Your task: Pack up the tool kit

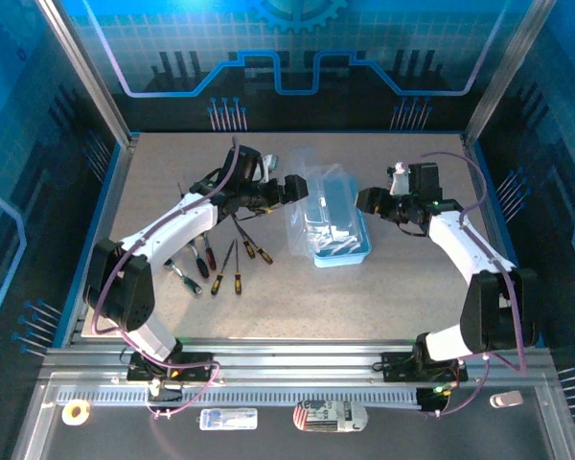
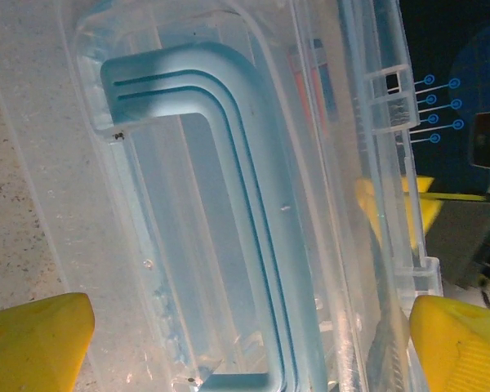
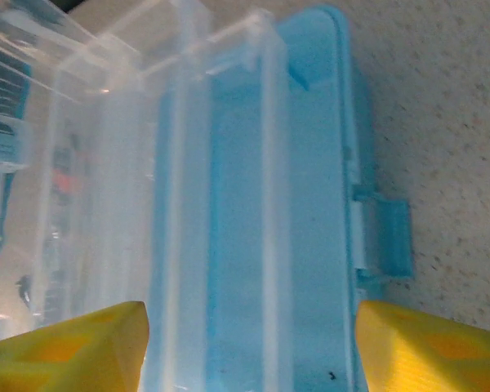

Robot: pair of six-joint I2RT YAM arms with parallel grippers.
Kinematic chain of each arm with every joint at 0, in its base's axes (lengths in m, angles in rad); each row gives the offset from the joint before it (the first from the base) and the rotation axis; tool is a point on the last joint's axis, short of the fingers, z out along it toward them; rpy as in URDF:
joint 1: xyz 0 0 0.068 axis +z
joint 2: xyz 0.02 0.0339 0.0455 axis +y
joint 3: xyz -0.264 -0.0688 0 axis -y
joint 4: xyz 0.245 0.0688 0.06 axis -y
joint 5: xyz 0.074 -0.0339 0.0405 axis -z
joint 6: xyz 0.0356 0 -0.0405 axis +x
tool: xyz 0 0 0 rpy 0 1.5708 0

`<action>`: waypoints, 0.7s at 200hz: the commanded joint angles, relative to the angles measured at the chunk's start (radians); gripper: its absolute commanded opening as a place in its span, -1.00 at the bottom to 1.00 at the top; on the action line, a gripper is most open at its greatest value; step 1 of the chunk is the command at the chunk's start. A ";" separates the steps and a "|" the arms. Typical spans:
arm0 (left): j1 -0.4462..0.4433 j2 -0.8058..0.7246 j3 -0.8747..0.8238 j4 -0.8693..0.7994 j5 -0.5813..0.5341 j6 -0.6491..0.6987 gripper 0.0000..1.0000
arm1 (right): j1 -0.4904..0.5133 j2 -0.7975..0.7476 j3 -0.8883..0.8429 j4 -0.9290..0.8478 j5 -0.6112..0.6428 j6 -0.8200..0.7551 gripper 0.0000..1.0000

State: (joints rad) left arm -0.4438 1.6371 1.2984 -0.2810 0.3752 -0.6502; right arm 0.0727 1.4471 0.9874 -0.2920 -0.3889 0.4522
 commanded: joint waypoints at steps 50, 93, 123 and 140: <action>0.007 -0.047 -0.086 0.028 0.034 0.088 0.96 | -0.028 0.126 -0.043 0.078 -0.054 -0.017 0.30; 0.018 -0.087 -0.164 0.107 0.090 0.127 0.97 | -0.032 0.201 -0.047 0.141 -0.164 0.001 0.28; 0.028 -0.089 -0.174 0.111 0.106 0.148 0.97 | -0.028 0.240 -0.046 0.140 -0.151 -0.005 0.25; 0.039 -0.094 -0.192 0.126 0.120 0.150 0.96 | -0.028 0.257 -0.050 0.139 -0.151 -0.015 0.24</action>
State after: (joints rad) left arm -0.4213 1.5620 1.1484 -0.1455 0.4526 -0.5472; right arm 0.0444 1.6550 0.9501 -0.1196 -0.5323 0.4541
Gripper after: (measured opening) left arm 0.984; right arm 0.623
